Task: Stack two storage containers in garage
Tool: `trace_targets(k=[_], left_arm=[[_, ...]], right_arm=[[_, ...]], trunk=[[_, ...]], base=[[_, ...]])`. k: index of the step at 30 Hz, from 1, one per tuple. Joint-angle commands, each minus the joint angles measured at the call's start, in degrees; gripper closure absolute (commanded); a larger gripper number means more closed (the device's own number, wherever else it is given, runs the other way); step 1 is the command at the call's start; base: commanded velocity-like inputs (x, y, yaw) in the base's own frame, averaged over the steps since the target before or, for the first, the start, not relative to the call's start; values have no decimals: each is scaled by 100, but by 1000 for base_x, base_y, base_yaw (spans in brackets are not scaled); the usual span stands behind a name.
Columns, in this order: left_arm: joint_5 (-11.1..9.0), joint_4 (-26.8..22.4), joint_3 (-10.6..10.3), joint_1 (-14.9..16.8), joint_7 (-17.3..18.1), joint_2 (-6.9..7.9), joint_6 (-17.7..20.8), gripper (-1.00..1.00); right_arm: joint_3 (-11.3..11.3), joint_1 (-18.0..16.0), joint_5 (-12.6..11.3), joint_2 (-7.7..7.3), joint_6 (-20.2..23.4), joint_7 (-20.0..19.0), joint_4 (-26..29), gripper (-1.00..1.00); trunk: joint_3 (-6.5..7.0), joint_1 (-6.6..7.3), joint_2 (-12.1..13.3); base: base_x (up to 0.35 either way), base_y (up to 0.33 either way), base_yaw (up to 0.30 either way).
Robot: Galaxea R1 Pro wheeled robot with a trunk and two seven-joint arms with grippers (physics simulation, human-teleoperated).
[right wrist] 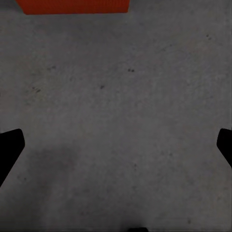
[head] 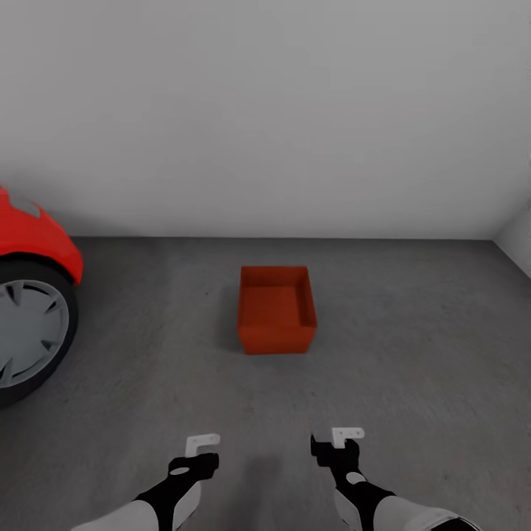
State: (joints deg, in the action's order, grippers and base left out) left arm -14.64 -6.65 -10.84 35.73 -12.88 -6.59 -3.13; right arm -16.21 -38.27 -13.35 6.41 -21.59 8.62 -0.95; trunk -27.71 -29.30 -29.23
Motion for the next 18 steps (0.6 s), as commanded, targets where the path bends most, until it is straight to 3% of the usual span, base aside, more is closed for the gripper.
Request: trace_targets(k=[1, 6, 18], left_arm=[[-57, 5, -50, 4, -22, 0, -21, -100], [-58, 5, -50, 4, -22, 7, -21, -100], [-56, 5, -50, 4, 23, 10, -22, -100]], right_arm=[[-49, -5, -45, 3, -21, 17, -10, -100], [-49, -5, -45, 8, -21, 17, -10, -100], [-49, -5, -45, 10, -21, 17, -10, -100]], trunk=[[-7, 1, -8], [-7, 1, -8], [-6, 1, -8]], base=[[-318, 0, 0], [-131, 0, 0], [-9, 0, 0]])
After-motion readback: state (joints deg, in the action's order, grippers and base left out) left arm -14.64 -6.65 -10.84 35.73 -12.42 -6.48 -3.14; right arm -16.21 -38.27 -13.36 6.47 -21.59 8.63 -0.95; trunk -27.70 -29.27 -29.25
